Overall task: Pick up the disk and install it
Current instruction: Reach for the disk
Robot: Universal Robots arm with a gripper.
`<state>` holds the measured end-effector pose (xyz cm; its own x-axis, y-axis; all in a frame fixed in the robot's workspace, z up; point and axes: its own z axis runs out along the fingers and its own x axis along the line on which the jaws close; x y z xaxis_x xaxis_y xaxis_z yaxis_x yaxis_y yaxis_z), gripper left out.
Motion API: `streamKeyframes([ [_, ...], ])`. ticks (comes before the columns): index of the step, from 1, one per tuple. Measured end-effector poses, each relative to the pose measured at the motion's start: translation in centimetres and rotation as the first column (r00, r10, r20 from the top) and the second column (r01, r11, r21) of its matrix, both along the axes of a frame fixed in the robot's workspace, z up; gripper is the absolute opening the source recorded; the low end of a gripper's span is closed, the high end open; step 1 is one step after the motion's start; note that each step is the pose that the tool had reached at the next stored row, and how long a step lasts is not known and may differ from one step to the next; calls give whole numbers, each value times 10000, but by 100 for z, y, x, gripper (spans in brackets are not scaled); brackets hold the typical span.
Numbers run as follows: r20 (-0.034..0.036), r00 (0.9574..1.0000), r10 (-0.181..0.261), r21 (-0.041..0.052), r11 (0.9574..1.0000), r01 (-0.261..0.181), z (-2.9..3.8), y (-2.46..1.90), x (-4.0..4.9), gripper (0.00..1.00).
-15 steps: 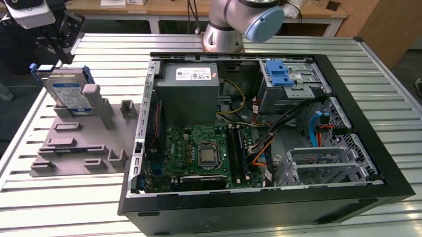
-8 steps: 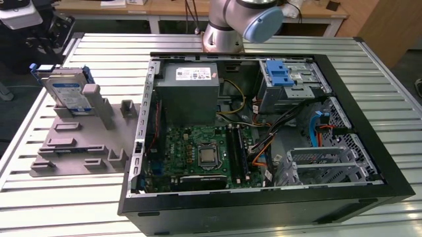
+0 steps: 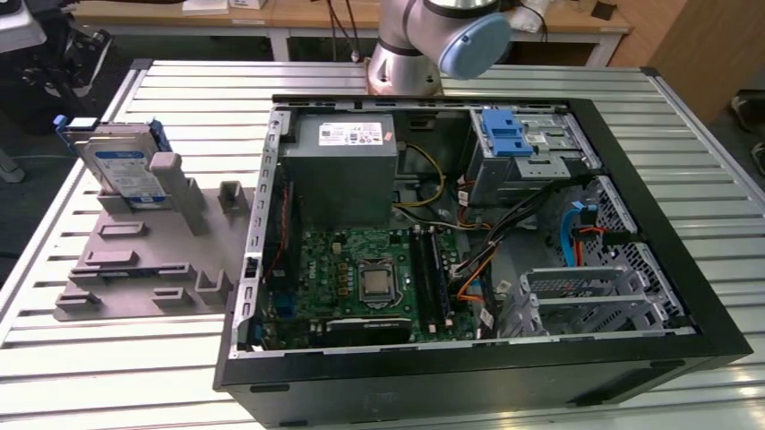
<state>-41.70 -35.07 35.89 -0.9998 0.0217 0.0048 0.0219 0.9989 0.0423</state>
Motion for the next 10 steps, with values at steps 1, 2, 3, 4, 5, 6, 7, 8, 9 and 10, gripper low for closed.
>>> streamKeyframes([
  [1, 0, 10000, -1, 0, 10000, 1, -3, 7, -27, 11],
  [2, 0, 10000, -1, 0, 10000, 1, -6, 13, -52, 11],
  [3, 1, 10000, -1, 0, 10000, 1, -9, 20, -74, 11],
  [4, 1, 10000, -1, 0, 10000, 1, -12, 27, -96, 11],
  [5, 1, 10000, -1, 1, 10000, 1, -15, 34, -116, 11],
  [6, 1, 10000, -1, 0, 10000, 1, -16, 36, -127, 11],
  [7, 0, 10000, 0, 0, 10000, 0, -16, 35, -128, 11],
  [8, 0, 10000, 1, 0, 10000, -1, -16, 35, -128, 11],
  [9, 1, 10000, -1, 0, 10000, 1, -16, 36, -130, 11],
  [10, 1, 10000, 0, 1, 10000, 0, -16, 35, -130, 11],
])
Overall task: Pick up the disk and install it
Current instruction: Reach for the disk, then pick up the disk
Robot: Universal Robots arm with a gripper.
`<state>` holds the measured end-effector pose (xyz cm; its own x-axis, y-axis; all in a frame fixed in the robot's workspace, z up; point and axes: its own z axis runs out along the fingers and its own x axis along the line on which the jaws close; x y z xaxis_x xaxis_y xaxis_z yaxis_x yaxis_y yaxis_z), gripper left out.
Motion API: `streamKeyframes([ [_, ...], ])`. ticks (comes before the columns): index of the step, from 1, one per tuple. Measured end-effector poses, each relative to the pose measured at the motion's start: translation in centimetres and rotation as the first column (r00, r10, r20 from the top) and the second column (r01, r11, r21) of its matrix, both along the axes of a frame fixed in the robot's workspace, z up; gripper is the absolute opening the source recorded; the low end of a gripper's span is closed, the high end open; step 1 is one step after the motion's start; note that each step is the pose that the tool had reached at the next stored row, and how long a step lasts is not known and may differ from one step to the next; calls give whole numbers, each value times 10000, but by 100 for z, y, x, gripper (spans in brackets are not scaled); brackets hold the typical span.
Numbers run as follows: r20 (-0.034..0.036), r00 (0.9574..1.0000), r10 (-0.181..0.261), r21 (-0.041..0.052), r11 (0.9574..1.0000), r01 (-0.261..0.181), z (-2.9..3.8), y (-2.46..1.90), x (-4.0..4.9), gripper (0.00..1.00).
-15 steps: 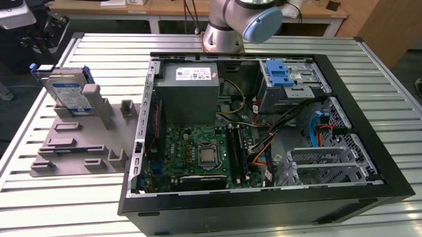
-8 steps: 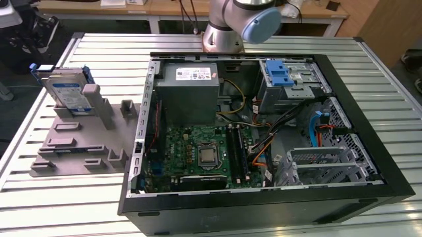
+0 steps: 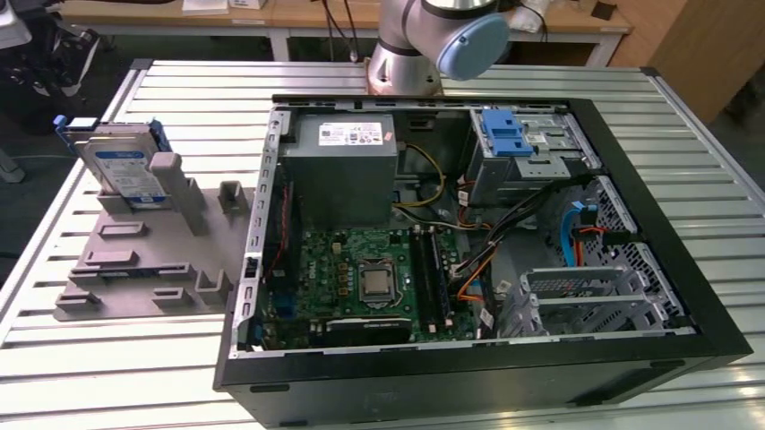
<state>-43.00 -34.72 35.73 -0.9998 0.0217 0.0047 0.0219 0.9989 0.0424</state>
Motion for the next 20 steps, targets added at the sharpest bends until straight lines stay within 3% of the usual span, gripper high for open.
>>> streamKeyframes([
  [11, 0, 10000, 12, 0, 10000, -12, 0, 0, -1, 11],
  [16, 1, 9992, 405, 0, 9992, -405, 0, 0, -2, 11],
  [20, 1, 9960, 890, 0, 9960, -890, -1, 0, -2, 11],
])
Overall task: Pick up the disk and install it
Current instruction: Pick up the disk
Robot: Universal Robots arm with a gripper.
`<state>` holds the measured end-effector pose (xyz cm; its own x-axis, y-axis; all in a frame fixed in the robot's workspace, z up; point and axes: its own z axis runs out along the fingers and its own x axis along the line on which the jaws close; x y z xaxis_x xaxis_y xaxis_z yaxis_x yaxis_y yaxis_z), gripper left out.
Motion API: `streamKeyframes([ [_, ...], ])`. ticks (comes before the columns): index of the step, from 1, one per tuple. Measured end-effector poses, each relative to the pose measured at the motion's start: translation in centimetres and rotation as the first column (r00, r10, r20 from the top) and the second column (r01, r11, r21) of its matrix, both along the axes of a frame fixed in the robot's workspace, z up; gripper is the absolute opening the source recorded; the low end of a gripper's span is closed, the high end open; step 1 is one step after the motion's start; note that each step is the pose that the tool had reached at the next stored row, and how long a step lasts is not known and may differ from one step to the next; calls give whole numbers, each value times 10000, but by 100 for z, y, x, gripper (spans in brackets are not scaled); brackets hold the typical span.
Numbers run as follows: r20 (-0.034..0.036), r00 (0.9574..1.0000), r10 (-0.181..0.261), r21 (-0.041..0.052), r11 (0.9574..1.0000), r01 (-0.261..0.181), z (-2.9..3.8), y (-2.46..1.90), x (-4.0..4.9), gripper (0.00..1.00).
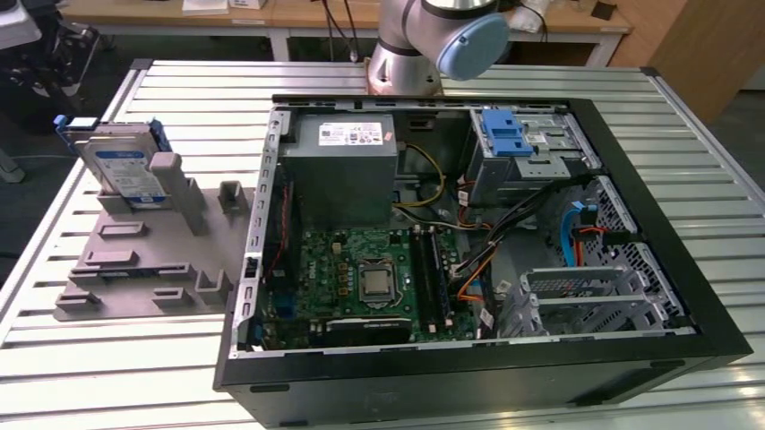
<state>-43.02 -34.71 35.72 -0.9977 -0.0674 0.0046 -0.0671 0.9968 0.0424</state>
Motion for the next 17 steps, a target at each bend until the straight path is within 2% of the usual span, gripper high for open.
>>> streamKeyframes([
  [4, -1, 9974, 727, 0, 9974, -727, -4, 0, 0, 11],
  [8, -2, 9894, 1449, -1, 9894, -1449, -7, 0, 0, 11],
  [11, -1, 9802, 1981, 0, 9802, -1981, -9, 0, 0, 11],
  [17, -2, 9565, 2916, 0, 9565, -2916, -11, 0, 0, 11],
])
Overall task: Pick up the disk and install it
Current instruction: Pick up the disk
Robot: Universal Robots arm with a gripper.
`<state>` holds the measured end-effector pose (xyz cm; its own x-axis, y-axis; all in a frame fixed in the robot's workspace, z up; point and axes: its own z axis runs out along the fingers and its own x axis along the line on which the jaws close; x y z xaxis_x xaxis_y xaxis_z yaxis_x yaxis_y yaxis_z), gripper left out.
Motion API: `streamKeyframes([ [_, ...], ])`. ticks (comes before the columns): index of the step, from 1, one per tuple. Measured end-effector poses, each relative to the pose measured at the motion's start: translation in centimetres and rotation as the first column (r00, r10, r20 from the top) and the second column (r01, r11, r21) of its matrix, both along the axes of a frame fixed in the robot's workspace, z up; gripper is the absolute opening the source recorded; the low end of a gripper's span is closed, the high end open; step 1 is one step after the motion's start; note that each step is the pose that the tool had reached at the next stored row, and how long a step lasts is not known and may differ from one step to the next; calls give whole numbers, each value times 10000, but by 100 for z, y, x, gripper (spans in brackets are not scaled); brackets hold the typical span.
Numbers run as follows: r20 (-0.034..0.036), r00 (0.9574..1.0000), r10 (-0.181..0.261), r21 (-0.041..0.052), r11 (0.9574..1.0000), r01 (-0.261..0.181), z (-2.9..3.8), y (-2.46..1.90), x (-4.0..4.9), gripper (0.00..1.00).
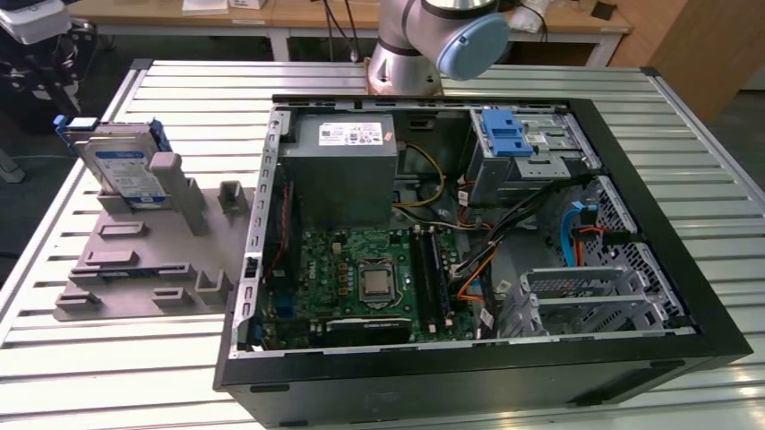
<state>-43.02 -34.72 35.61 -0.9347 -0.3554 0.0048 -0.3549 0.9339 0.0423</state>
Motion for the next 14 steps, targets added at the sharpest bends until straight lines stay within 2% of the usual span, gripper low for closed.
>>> streamKeyframes([
  [6, 1, 9969, 790, 0, 9969, -790, -1, 0, 0, 11],
  [14, 1, 9968, 801, 0, 9968, -801, -2, 0, 0, 11],
])
